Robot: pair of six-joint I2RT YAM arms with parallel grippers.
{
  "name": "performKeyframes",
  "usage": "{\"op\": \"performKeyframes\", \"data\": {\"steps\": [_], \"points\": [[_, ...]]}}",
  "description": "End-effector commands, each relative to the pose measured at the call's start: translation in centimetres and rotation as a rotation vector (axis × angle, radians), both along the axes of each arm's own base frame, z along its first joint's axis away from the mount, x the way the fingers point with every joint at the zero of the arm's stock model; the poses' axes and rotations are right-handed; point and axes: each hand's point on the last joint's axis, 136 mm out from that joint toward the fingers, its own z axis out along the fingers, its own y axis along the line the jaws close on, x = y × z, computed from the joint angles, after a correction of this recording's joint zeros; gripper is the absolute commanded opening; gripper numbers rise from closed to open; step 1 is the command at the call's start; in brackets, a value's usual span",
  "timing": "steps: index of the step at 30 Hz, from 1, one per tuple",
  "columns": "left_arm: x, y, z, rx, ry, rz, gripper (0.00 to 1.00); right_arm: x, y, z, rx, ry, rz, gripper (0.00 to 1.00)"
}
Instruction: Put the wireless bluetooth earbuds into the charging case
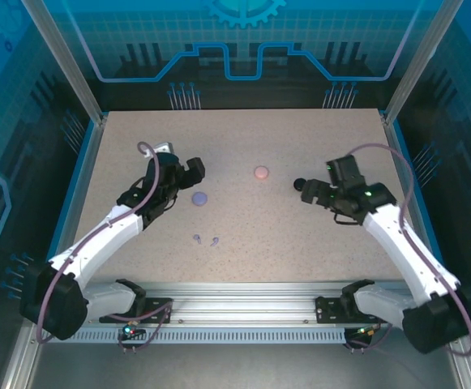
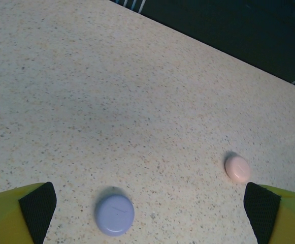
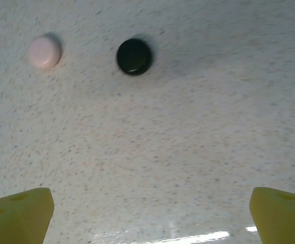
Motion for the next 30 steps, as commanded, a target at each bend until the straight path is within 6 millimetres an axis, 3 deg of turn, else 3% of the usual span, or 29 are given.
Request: {"op": "performKeyframes", "data": {"steps": [1, 9, 15, 23, 30], "points": [[0.5, 1.7, -0.9, -0.078, 0.027, 0.049, 0.99, 1.9, 3.8, 1.4, 0.013, -0.013, 0.016, 1.0], [1.1, 6.4, -3.0, -0.194, 0.093, 0.174, 0.99, 4.6, 14.9, 0.1, -0.06, 0.109, 0.202, 0.98], [0.9, 8.5, -4.7, -0.292, 0.108, 0.262, 0.99, 5.6, 21.0, -2.4, -0.075, 0.189, 0.202, 0.95], [-0.7, 11.1, -7.2, -0.41, 0.163, 0.441, 0.99, 6.6, 27.2, -5.9, -0.026, 0.243, 0.111, 0.94], [-1.6, 11.9, -7.6, -0.473, 0.174, 0.521, 0.99, 8.0, 31.3, -9.1, -0.039, 0.265, 0.163, 0.91]]}}
